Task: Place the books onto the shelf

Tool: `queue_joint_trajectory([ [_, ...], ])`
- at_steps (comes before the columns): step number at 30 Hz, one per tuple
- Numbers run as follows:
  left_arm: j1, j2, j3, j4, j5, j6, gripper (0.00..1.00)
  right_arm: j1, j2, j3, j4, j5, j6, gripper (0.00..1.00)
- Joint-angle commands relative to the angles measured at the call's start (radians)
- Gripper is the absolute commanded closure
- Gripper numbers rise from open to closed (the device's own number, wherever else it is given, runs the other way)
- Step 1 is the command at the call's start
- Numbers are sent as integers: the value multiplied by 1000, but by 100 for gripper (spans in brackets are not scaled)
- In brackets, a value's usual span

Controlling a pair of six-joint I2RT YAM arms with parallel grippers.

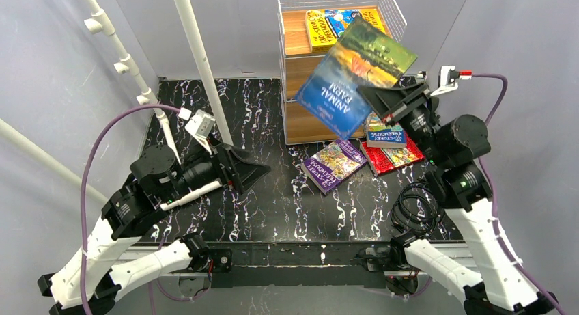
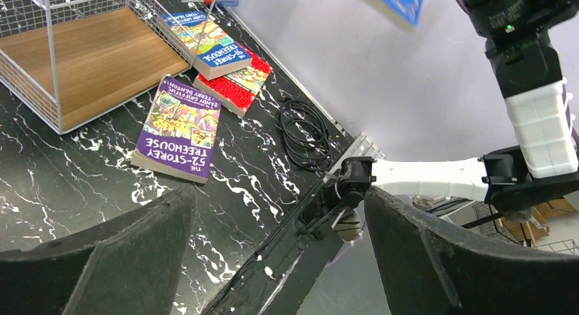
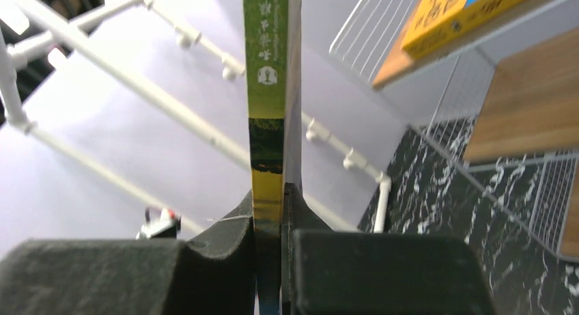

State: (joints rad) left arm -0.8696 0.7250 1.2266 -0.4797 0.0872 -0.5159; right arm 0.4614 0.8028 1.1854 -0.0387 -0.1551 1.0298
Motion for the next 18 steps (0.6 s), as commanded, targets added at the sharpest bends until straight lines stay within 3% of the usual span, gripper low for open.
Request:
queue_joint_trajectory([
  [1,1,-23,-18,-13,-19,11,9,4,61,64,267,252,86,99],
  [8,1,-35,-20,-20,-27,5,9,5,220,131,353,520,219,99],
  [12,1,-30,-16,-20,-29,1,9,5,280,141,429,611,303,99],
  [18,1,-21,-10,-21,-32,-6,9,21,383,234,408,687,405,99],
])
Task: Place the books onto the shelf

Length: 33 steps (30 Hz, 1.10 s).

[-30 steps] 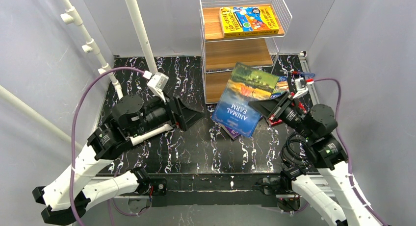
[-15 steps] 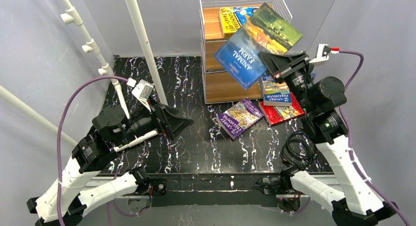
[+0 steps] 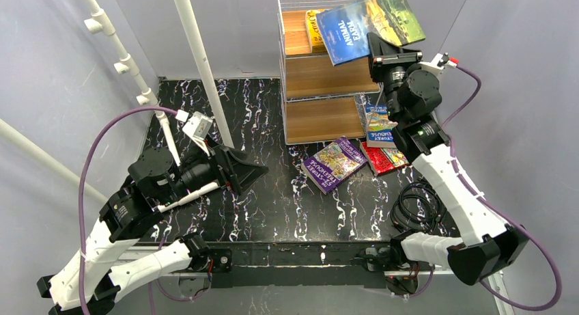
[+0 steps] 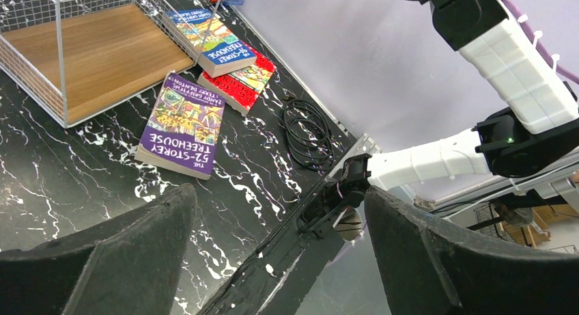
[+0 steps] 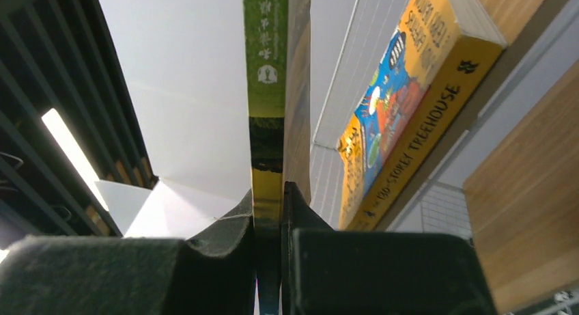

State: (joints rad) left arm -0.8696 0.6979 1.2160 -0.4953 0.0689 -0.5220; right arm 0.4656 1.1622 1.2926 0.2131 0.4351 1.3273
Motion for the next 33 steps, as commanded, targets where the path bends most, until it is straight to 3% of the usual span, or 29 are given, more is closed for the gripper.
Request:
queue_joint_trajectory([
  [1,1,7,2,-6,-13,-2,9,24,43,143,154,103,119,99],
  [14,1,-13,-26,-3,-25,-20,9,265,203,286,174,412,39,99],
  [33,1,-30,-44,3,-18,-33,8,287,282,386,103,595,-31,99],
])
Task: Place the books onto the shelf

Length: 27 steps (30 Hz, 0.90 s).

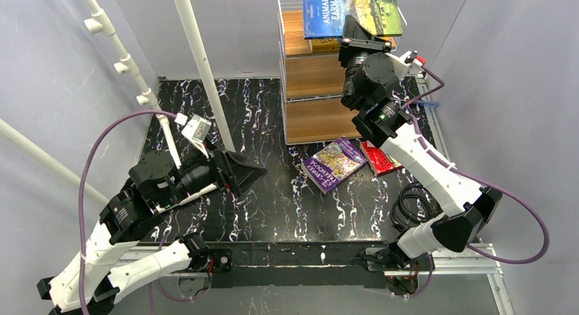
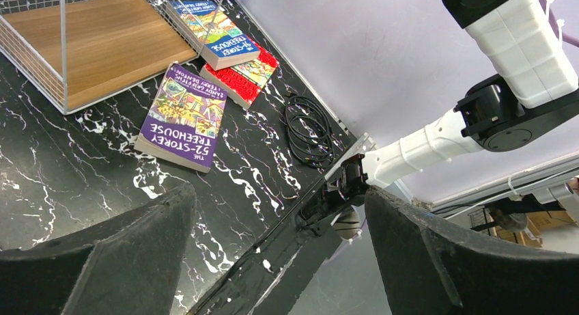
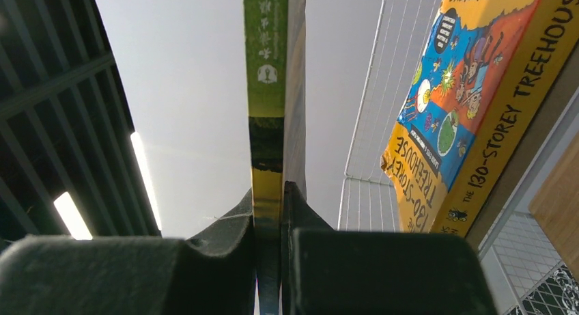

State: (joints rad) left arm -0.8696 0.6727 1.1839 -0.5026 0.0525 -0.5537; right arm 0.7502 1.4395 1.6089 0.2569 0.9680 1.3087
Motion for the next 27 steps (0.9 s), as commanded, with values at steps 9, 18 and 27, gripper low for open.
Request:
queue_joint_trajectory([
  [9,1,-26,-18,2,-6,-4,9,-13,62,165,35,57,-87,99],
  [18,1,-34,-20,-8,-1,-3,8,-46,109,283,-121,2,-50,99],
  [27,1,-42,-18,-18,-6,-3,8,-110,152,405,-320,-89,32,99],
])
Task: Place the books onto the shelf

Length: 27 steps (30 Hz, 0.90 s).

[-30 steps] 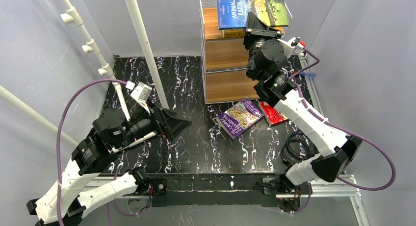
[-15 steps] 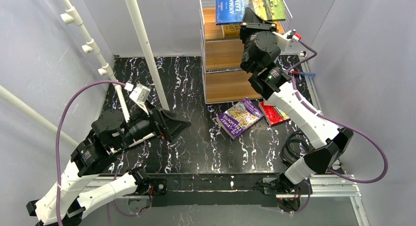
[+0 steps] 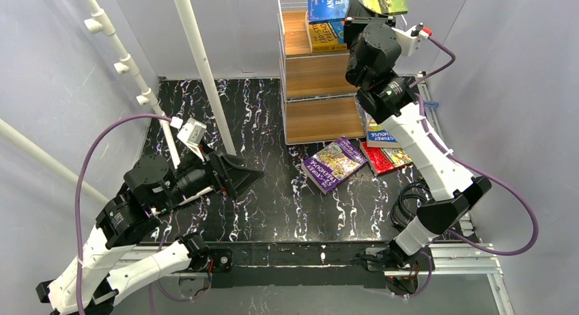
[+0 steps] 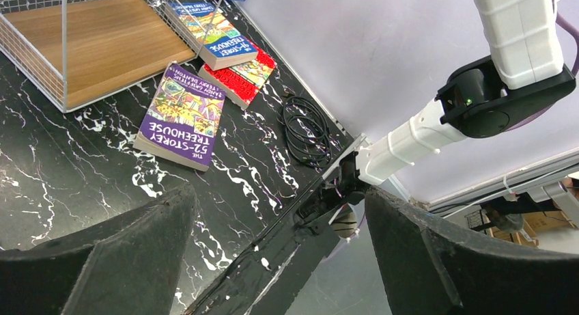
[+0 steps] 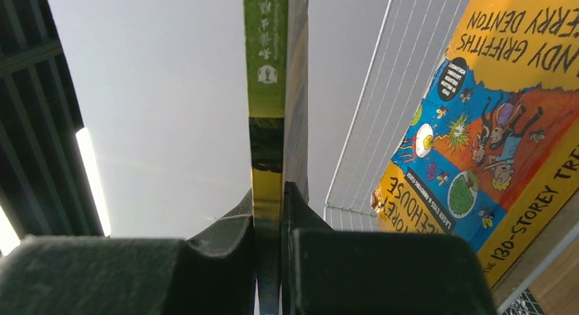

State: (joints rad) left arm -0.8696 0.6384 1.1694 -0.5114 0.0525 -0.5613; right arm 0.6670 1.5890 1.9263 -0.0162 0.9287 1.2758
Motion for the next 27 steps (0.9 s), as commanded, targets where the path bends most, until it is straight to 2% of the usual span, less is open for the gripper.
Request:
queue_joint_trajectory([
  [1,1,-6,-4,-9,-5,5,8,-33,3,89,-69,-56,82,99],
  [14,1,-16,-7,-14,-17,11,8,-129,-29,-12,-121,-198,219,99],
  [27,1,-4,1,-20,-22,20,8,-150,-39,-99,-102,-281,312,99],
])
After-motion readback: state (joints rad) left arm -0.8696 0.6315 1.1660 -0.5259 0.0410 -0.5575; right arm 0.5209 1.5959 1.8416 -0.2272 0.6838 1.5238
